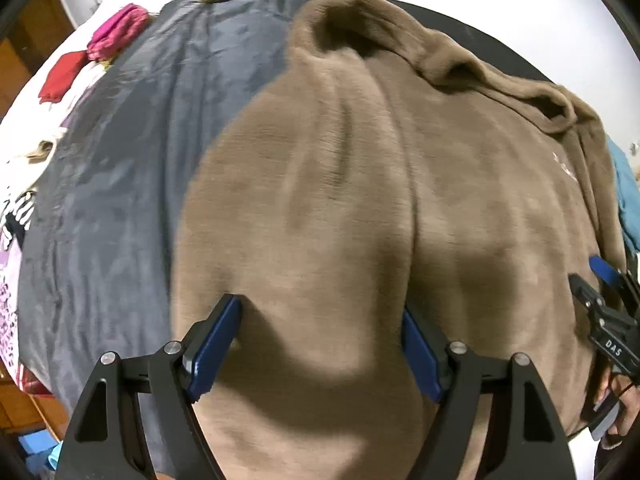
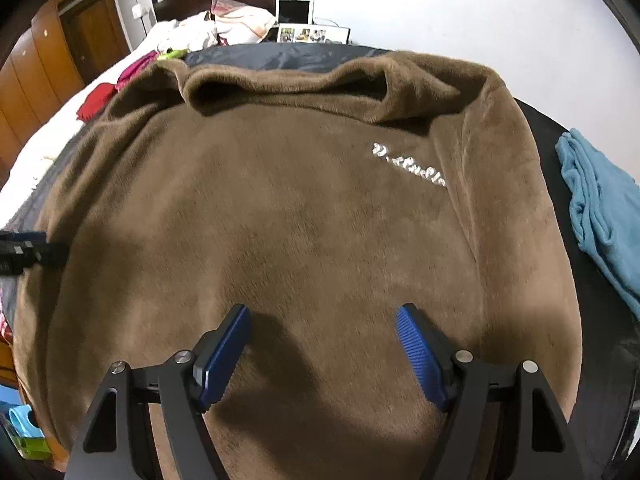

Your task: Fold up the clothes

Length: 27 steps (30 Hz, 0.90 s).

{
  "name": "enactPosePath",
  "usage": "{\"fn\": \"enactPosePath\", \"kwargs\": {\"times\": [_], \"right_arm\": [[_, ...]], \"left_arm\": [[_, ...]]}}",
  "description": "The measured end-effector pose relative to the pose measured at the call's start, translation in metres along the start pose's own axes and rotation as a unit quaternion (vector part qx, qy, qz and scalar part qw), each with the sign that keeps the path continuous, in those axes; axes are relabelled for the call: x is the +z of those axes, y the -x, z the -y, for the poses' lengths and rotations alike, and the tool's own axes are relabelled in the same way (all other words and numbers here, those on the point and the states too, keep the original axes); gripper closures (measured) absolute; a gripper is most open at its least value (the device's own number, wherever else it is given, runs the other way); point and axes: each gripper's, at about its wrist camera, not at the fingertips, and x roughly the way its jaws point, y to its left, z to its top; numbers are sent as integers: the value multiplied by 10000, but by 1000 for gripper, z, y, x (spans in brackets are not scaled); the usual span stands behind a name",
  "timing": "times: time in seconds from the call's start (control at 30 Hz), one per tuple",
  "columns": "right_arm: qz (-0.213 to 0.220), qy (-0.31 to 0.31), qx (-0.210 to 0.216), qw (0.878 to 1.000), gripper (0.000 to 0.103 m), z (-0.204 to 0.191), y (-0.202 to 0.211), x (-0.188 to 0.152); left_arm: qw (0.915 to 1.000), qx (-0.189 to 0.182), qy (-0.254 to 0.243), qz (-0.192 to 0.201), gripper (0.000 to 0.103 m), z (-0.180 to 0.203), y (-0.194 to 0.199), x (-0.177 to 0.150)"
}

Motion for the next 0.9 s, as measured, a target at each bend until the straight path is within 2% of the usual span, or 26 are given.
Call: {"fn": "enactPosePath", "kwargs": {"times": [0.23,0.3,0.5,0.67,0.77,0.83,0.9], "right_arm": [[-103,-111,-45,9999,26,11,-7,-5],[-108,-98,-68,9999,25,11,-8,-4],[-120,-100,-121,9998,22,13,-11,0],[-151,-138,-155,9997,20,15,-12,1],[-188,-146,-146,9996,19,17,-13,3],[-227,-169,-145,9995,19,19,-12,5],[-262,-202,-169,9993,19,22,-12,8]], "left_arm": [[9950,981,-22,178,24,-67,13,28],[9904,1358,-68,267,26,-86,17,42],[9769,2067,-76,531,27,-129,17,85],[9683,2409,-198,631,26,-154,17,114],[9654,2524,-362,541,26,-157,7,129],[9665,2491,-426,455,26,-158,1,136],[9710,2311,-446,414,26,-162,-3,141]]}}
